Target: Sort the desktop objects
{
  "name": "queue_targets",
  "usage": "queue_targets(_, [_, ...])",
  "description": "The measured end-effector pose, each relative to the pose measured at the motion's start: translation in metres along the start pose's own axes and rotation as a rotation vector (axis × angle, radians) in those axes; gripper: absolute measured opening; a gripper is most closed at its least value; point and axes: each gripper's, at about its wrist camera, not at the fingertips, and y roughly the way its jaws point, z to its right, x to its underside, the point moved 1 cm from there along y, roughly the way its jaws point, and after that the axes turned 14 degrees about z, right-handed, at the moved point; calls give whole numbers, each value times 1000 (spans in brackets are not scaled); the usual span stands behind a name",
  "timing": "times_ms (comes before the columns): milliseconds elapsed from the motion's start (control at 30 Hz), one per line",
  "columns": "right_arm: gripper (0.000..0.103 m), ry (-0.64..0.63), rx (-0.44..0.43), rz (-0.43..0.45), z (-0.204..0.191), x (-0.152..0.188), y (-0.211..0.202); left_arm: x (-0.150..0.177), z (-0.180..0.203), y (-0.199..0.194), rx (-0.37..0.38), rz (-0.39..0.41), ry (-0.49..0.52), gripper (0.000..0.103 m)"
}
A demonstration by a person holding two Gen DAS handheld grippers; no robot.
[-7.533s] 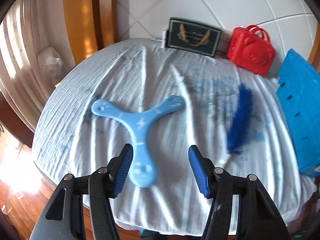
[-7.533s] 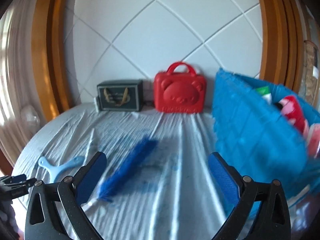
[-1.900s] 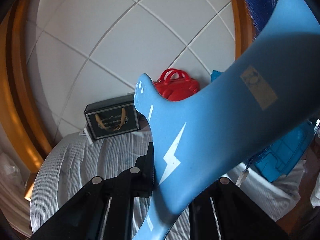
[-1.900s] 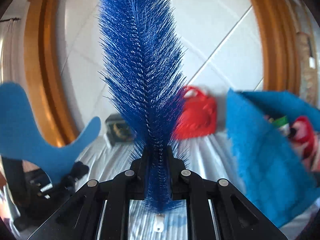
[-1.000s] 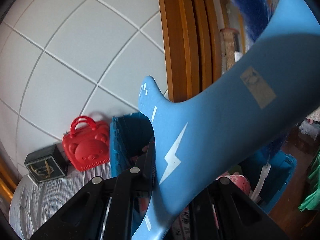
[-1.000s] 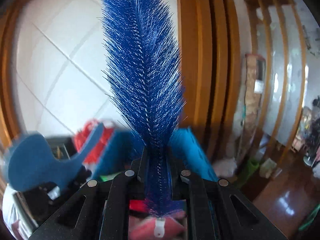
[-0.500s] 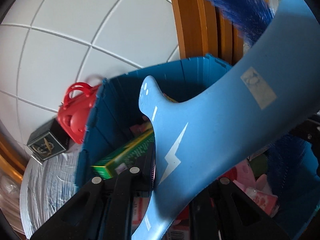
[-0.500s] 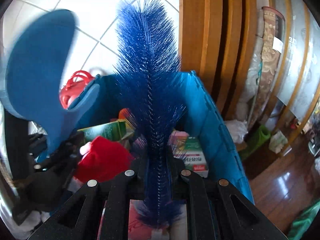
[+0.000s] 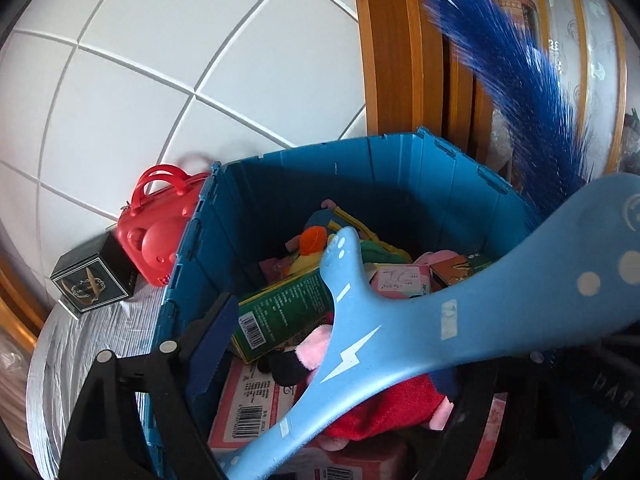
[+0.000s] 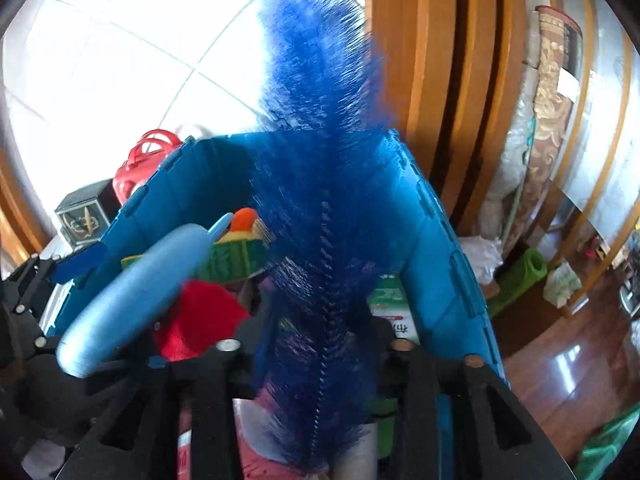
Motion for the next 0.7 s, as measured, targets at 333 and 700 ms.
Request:
queue_targets(333, [99, -66, 5, 27, 4, -3, -14, 1, -21, -26, -12, 56, -41, 86])
queue_targets(700, [103, -24, -29, 86, 19, 28, -70, 18, -27, -72, 79, 118, -95, 102])
